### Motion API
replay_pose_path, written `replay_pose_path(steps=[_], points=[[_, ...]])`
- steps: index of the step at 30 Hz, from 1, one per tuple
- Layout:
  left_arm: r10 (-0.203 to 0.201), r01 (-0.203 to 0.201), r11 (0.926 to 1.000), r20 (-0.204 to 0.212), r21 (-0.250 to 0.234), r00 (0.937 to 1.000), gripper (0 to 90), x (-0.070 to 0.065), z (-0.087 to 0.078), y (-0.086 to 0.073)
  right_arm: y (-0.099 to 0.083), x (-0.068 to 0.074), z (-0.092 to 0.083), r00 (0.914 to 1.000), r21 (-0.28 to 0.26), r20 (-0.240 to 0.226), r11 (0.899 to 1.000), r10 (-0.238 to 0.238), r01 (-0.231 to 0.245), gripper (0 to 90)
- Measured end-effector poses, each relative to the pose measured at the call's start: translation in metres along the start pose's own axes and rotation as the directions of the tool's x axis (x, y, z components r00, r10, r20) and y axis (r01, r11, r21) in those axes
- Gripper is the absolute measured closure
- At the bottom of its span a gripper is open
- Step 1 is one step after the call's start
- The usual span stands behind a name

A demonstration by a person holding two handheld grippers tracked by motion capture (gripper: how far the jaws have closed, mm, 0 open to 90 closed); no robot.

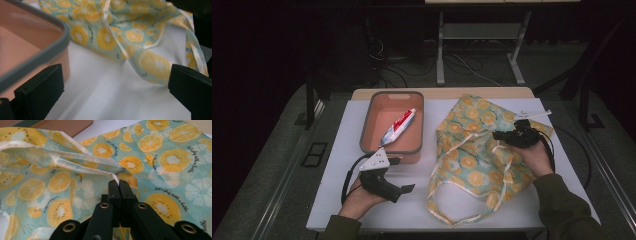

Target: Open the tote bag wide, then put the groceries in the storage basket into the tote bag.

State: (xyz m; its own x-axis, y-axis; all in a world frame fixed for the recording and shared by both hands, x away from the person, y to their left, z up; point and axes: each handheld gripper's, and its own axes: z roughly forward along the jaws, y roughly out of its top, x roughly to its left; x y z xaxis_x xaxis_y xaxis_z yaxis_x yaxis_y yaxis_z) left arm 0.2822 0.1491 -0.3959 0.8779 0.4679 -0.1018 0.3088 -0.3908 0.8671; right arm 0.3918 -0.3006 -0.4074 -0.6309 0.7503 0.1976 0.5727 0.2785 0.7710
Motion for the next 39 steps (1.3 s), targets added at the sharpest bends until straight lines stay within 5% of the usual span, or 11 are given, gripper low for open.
replay_pose_path(steps=[11, 23, 32, 39], points=[[0.008, -0.009, 0.9996, -0.027, -0.027, 0.9996, 0.0, 0.029, 0.0, 0.032, 0.001, 0.006, 0.004, 0.9997, 0.013, -0.008, 1.0, -0.021, 0.021, 89.4], [-0.012, 0.012, 0.9999, -0.113, -0.007, 0.9935, 4.7, 0.088, 0.018, 0.072, 0.001, 0.005, 0.003, 0.9995, 0.012, -0.009, 1.0, -0.029, 0.029, 89.4], [-0.07, 0.078, 0.9963, -0.201, 0.035, 0.977, 15.4, 0.13, 0.042, 0.075, 0.001, 0.007, 0.003, 0.9993, 0.008, -0.016, 0.999, -0.035, 0.035, 89.4], [-0.092, 0.125, 0.9867, -0.28, 0.103, 0.9557, 23.1, 0.154, 0.059, 0.07, 0.001, 0.009, 0.002, 0.999, 0.01, -0.02, 0.999, -0.041, 0.041, 89.4]])
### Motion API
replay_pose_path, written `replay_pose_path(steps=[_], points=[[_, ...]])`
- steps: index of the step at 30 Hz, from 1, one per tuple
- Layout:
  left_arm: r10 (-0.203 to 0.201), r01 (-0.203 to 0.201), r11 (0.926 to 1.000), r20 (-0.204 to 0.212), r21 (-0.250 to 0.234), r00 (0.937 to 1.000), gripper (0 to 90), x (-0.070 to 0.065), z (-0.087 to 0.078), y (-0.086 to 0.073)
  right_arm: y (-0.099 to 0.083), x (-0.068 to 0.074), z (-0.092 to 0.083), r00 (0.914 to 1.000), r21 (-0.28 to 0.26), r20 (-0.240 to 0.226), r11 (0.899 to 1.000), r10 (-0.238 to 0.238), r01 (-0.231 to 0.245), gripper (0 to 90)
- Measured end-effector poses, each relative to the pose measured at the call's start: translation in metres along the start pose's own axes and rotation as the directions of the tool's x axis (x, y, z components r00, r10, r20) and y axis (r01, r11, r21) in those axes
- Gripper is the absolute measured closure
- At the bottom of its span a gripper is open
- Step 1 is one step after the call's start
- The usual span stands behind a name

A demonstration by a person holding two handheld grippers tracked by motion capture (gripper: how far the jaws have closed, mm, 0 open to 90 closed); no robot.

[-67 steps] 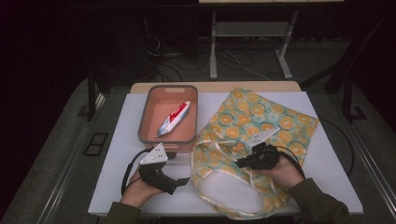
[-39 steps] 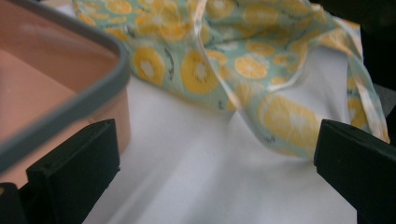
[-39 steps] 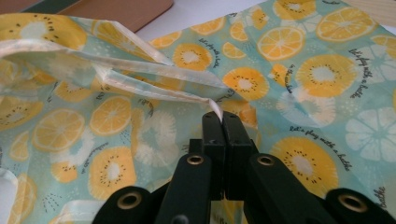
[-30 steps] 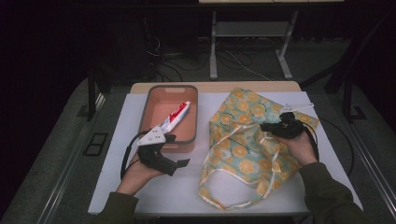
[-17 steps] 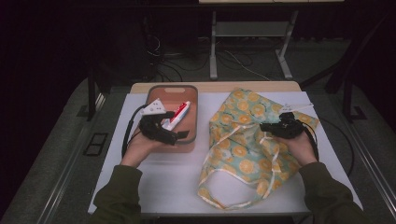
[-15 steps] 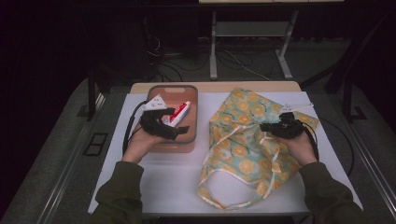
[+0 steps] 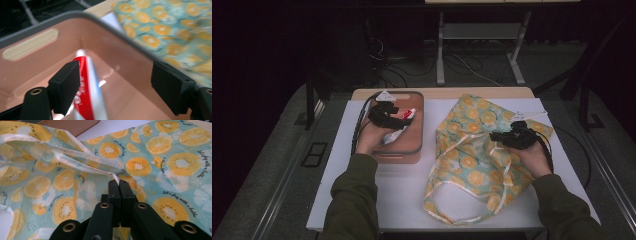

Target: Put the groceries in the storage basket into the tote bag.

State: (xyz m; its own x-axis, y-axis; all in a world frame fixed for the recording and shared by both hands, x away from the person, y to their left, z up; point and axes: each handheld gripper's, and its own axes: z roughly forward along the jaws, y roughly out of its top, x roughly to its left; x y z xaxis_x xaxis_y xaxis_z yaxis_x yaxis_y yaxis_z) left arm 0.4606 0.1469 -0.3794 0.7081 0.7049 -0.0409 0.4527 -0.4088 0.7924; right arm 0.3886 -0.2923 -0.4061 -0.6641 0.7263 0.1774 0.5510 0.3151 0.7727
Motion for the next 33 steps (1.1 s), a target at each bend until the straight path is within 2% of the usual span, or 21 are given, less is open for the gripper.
replay_pose_path(steps=[3, 5, 7, 13, 16, 18, 21, 25, 27, 28, 29, 31, 33], points=[[-0.016, 0.016, 0.9995, -0.018, 0.025, 0.9997, 23.2, 0.007, 0.009, 0.0, 0.0, 0.001, 0.0, 1.0, -0.003, -0.003, 1.0, -0.003, 0.003, 89.4], [-0.021, 0.023, 0.9979, -0.05, 0.06, 0.9985, 22.3, 0.012, 0.016, -0.004, 0.0, 0.001, 0.0, 1.0, -0.005, -0.004, 1.0, -0.007, 0.007, 89.4], [-0.05, 0.054, 0.996, -0.051, 0.071, 0.9975, 21.8, 0.017, 0.022, -0.009, 0.0, 0.001, -0.001, 1.0, -0.007, -0.005, 1.0, -0.007, 0.007, 89.4], [-0.053, 0.061, 0.9846, -0.057, 0.163, 0.997, 24.2, 0.016, 0.036, -0.016, 0.0, 0.0, -0.002, 1.0, -0.01, -0.004, 1.0, -0.006, 0.006, 89.4], [-0.063, 0.075, 0.9774, -0.066, 0.197, 0.9958, 34.2, 0.017, 0.037, -0.019, 0.0, 0.001, -0.002, 1.0, -0.008, -0.004, 1.0, -0.009, 0.009, 89.4], [-0.077, 0.091, 0.9717, -0.071, 0.218, 0.9945, 37.6, 0.018, 0.039, -0.02, 0.0, 0.002, -0.002, 0.9999, -0.008, -0.004, 1.0, -0.011, 0.011, 89.4], [-0.058, 0.078, 0.9643, -0.088, 0.253, 0.9944, 46.0, 0.016, 0.042, -0.021, 0.0, 0.002, -0.002, 0.9999, -0.008, -0.004, 1.0, -0.015, 0.015, 89.4], [-0.098, 0.111, 0.9611, -0.064, 0.253, 0.9931, 53.1, 0.017, 0.042, -0.021, 0.0, 0.001, -0.003, 0.9999, -0.011, -0.005, 1.0, -0.013, 0.013, 89.4], [-0.094, 0.106, 0.9522, -0.054, 0.286, 0.9941, 60.8, 0.014, 0.044, -0.021, 0.0, 0.002, -0.003, 0.9999, -0.01, -0.004, 1.0, -0.013, 0.013, 89.4], [-0.062, 0.074, 0.9499, -0.05, 0.304, 0.9968, 65.6, 0.012, 0.045, -0.02, 0.0, 0.002, -0.003, 0.9999, -0.009, -0.003, 1.0, -0.015, 0.014, 89.4], [-0.039, 0.051, 0.9507, -0.048, 0.306, 0.9981, 68.8, 0.01, 0.045, -0.019, 0.0, 0.002, -0.003, 0.9999, -0.01, -0.004, 1.0, -0.014, 0.014, 89.4], [-0.062, 0.077, 0.9475, -0.059, 0.31, 0.9964, 71.1, 0.009, 0.044, -0.018, 0.0, 0.002, -0.003, 0.9999, -0.011, -0.003, 1.0, -0.015, 0.015, 89.4], [-0.058, 0.071, 0.9471, -0.052, 0.313, 0.997, 72.1, 0.01, 0.043, -0.017, 0.0, 0.002, -0.003, 0.9999, -0.009, -0.002, 1.0, -0.014, 0.014, 89.4]])
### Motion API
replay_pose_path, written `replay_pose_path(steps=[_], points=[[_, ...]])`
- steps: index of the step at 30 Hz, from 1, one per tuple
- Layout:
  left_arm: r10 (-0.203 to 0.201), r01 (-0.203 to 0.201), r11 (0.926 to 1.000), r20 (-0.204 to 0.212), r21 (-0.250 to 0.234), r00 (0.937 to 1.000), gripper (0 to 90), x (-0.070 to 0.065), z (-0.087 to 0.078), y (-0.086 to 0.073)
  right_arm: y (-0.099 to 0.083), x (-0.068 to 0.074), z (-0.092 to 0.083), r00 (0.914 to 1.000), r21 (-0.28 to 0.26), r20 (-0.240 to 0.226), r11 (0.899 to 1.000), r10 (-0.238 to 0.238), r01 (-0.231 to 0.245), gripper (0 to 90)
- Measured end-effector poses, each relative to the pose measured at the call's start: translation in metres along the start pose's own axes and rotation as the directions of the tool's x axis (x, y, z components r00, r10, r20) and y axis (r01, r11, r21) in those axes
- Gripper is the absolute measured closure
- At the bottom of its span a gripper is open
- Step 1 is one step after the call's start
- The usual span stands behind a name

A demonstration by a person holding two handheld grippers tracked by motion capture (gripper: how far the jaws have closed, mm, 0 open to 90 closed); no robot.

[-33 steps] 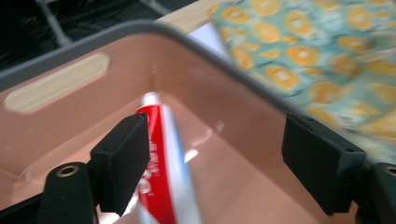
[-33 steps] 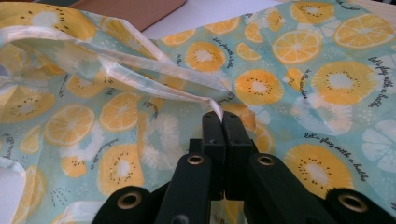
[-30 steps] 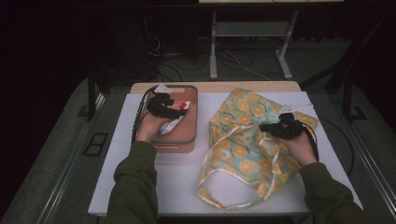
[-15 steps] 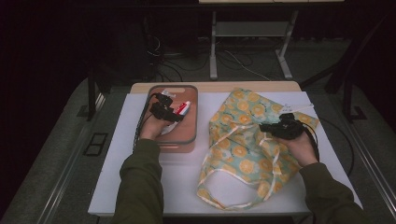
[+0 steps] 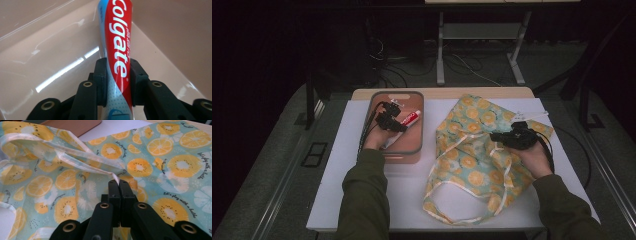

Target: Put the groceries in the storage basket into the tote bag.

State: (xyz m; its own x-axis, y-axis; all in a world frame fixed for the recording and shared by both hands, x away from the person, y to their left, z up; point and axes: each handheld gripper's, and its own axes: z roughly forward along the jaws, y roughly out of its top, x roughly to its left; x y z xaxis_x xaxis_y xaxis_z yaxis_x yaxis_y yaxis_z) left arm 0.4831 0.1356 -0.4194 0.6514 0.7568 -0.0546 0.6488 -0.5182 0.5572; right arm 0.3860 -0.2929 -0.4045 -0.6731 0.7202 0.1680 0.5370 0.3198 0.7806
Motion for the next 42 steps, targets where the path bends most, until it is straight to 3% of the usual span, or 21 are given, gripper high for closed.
replay_pose_path(steps=[3, 5, 9, 12, 18, 28, 35, 42], points=[[-0.002, 0.002, 0.9999, 0.003, -0.011, 1.0, 72.7, 0.001, -0.003, 0.001, 0.0, 0.0, 0.0, 1.0, -0.001, -0.001, 1.0, -0.001, 0.001, 89.4], [-0.014, 0.015, 0.9988, 0.027, -0.046, 0.9995, 72.9, 0.001, -0.008, 0.002, 0.0, 0.0, 0.0, 1.0, -0.001, -0.001, 1.0, -0.002, 0.002, 89.4], [0.013, -0.01, 0.9959, 0.033, -0.089, 0.9994, 72.8, -0.001, -0.021, 0.009, 0.0, 0.0, 0.0, 1.0, 0.001, 0.0, 1.0, -0.001, 0.001, 89.4], [0.008, -0.005, 0.9941, 0.034, -0.108, 0.9994, 72.8, -0.004, -0.034, 0.015, 0.0, 0.0, 0.0, 1.0, 0.002, 0.002, 1.0, -0.004, 0.004, 89.4], [0.038, -0.031, 0.9851, 0.042, -0.169, 0.9984, 73.0, -0.011, -0.059, 0.022, 0.001, 0.001, 0.001, 1.0, 0.002, 0.003, 1.0, -0.006, 0.006, 89.4], [0.086, -0.063, 0.9791, 0.117, -0.193, 0.9894, 73.0, -0.042, -0.086, 0.021, 0.001, 0.002, 0.001, 0.9999, 0.004, 0.006, 1.0, -0.009, 0.009, 89.4], [0.173, -0.142, 0.9691, 0.147, -0.202, 0.9739, 73.0, -0.082, -0.093, 0.016, 0.001, 0.003, 0.002, 0.9999, 0.008, 0.012, 1.0, -0.012, 0.011, 89.4], [0.25, -0.201, 0.9535, 0.217, -0.225, 0.9435, 73.0, -0.124, -0.087, 0.007, 0.001, 0.004, 0.003, 0.9997, 0.01, 0.013, 1.0, -0.019, 0.018, 89.4]])
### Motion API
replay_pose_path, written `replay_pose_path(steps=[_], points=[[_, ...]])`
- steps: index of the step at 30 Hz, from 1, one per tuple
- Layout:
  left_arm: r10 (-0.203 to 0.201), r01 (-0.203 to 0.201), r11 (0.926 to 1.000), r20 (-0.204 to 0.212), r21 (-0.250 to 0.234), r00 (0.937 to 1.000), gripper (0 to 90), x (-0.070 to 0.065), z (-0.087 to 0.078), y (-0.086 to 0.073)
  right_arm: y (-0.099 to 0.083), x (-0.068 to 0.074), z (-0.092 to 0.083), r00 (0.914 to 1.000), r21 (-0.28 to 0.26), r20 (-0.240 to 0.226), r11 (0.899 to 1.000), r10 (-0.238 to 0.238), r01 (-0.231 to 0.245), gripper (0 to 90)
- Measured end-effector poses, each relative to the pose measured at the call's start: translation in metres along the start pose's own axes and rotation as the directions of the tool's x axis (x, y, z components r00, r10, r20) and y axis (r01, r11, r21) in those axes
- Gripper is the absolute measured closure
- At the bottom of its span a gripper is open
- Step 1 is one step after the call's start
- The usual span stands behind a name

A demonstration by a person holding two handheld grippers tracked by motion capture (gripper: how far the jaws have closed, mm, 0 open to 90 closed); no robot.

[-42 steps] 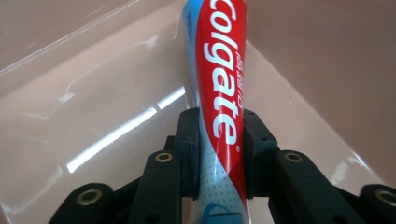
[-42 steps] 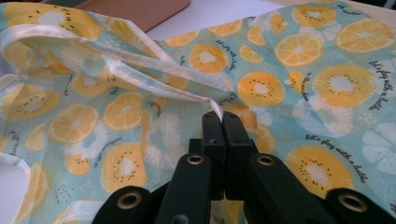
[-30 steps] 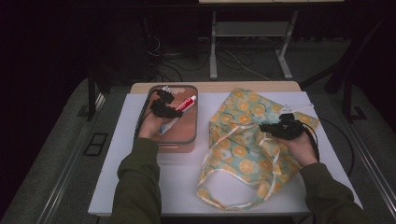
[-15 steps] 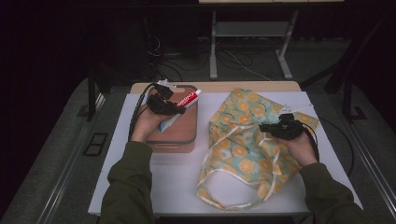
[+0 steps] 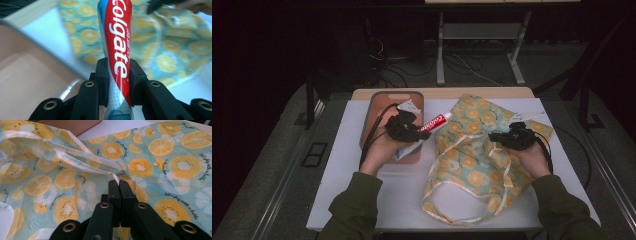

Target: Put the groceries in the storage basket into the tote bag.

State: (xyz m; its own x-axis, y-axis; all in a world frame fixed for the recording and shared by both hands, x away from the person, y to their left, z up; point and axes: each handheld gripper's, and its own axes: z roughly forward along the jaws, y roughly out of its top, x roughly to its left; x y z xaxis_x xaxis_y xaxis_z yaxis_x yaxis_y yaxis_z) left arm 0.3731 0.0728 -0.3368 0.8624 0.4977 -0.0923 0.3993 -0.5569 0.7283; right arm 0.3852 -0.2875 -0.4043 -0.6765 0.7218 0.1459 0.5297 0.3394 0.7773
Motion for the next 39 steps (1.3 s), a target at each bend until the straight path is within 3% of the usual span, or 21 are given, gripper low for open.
replay_pose_path(steps=[8, 15, 19, 27, 30, 33, 34, 35, 37, 39], points=[[0.072, -0.074, 0.9966, 0.057, 0.037, 0.9958, 73.0, -0.045, 0.034, 0.002, 0.0, 0.0, 0.0, 1.0, 0.001, 0.003, 1.0, -0.001, 0.001, 89.4], [0.097, -0.104, 0.9916, 0.097, 0.076, 0.9906, 73.0, -0.066, 0.066, 0.001, 0.0, 0.0, -0.001, 1.0, -0.007, 0.004, 1.0, 0.001, -0.001, 89.5], [0.124, -0.139, 0.9823, 0.121, 0.126, 0.9849, 73.0, -0.079, 0.087, -0.003, 0.0, 0.0, -0.001, 1.0, -0.01, 0.006, 1.0, 0.001, -0.001, 89.4], [0.14, -0.159, 0.9625, 0.1, 0.22, 0.9851, 72.9, -0.083, 0.119, -0.011, 0.001, 0.0, -0.003, 1.0, -0.021, 0.008, 1.0, 0.0, 0.0, 89.5], [0.137, -0.156, 0.9607, 0.093, 0.23, 0.9862, 72.7, -0.082, 0.126, -0.015, 0.001, -0.001, -0.003, 1.0, -0.024, 0.007, 1.0, 0.0, 0.0, 89.5], [0.124, -0.141, 0.9678, 0.093, 0.208, 0.9879, 71.4, -0.081, 0.127, -0.016, 0.001, 0.0, -0.003, 1.0, -0.024, 0.006, 1.0, -0.001, 0.001, 89.5], [0.115, -0.132, 0.974, 0.096, 0.184, 0.9886, 69.4, -0.08, 0.126, -0.017, 0.001, 0.0, -0.003, 1.0, -0.024, 0.006, 1.0, -0.002, 0.002, 89.4], [0.113, -0.127, 0.9777, 0.093, 0.167, 0.9893, 65.6, -0.08, 0.124, -0.017, 0.001, 0.0, -0.003, 1.0, -0.024, 0.005, 1.0, -0.002, 0.002, 89.4], [0.12, -0.131, 0.9762, 0.075, 0.172, 0.99, 50.6, -0.081, 0.121, -0.018, 0.001, 0.0, -0.003, 1.0, -0.022, 0.005, 1.0, -0.002, 0.002, 89.5], [0.118, -0.126, 0.9793, 0.063, 0.158, 0.991, 43.3, -0.081, 0.116, -0.022, 0.001, 0.001, -0.003, 1.0, -0.022, 0.005, 1.0, -0.004, 0.004, 89.5]])
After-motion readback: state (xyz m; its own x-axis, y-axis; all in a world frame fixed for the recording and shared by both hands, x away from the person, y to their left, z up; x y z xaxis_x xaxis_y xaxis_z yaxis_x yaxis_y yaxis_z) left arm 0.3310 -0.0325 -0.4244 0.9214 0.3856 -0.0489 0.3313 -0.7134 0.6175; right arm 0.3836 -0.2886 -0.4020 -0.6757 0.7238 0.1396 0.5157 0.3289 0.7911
